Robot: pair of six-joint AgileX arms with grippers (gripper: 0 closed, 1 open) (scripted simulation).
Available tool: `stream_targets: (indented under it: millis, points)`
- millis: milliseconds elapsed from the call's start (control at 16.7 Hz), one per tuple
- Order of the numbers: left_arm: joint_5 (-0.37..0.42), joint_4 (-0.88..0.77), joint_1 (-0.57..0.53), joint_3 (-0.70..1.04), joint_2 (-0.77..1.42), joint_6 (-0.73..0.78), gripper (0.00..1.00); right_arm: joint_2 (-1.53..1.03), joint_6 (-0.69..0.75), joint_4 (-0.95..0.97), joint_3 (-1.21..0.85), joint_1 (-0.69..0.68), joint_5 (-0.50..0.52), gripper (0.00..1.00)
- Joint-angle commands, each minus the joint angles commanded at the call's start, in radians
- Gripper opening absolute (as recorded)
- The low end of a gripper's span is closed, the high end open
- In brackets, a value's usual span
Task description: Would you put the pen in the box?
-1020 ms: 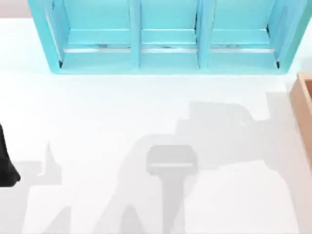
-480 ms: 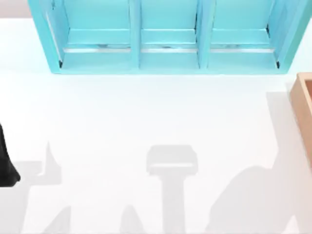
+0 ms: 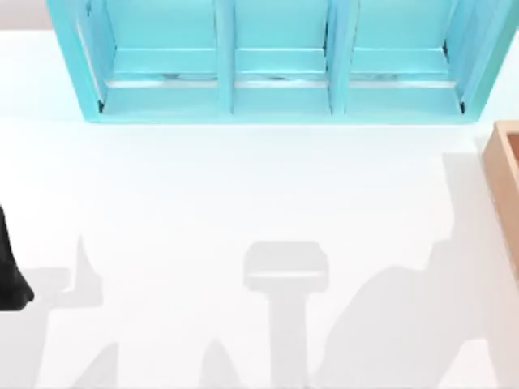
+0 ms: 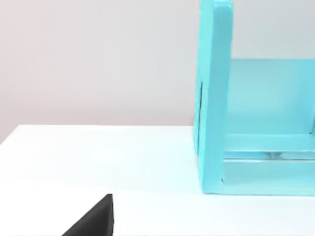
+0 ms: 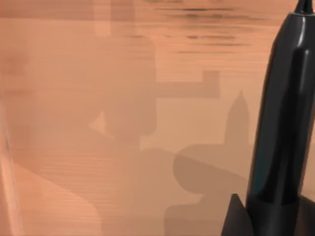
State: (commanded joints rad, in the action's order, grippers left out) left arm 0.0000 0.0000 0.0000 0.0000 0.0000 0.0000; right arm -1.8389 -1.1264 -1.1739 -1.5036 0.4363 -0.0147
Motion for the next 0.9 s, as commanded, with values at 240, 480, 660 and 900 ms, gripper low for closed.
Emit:
stream_targets:
  millis: [240,480,660,900]
  points:
    - [0.0,0.0,0.0,0.0,0.0,0.0,1.0,-0.013,-0.051,0.052,0.11,-0.058,0.033,0.0]
    - [0.0,0.0,0.0,0.0,0.0,0.0,1.0,0.001,-0.036,0.134,0.187,-0.029,0.017,0.0]
    - [0.0,0.0,0.0,0.0,0.0,0.0,1.0,0.008,-0.028,0.161,0.194,-0.011,0.003,0.0]
    - [0.0,0.0,0.0,0.0,0.0,0.0,1.0,0.008,-0.028,0.161,0.194,-0.011,0.003,0.08]
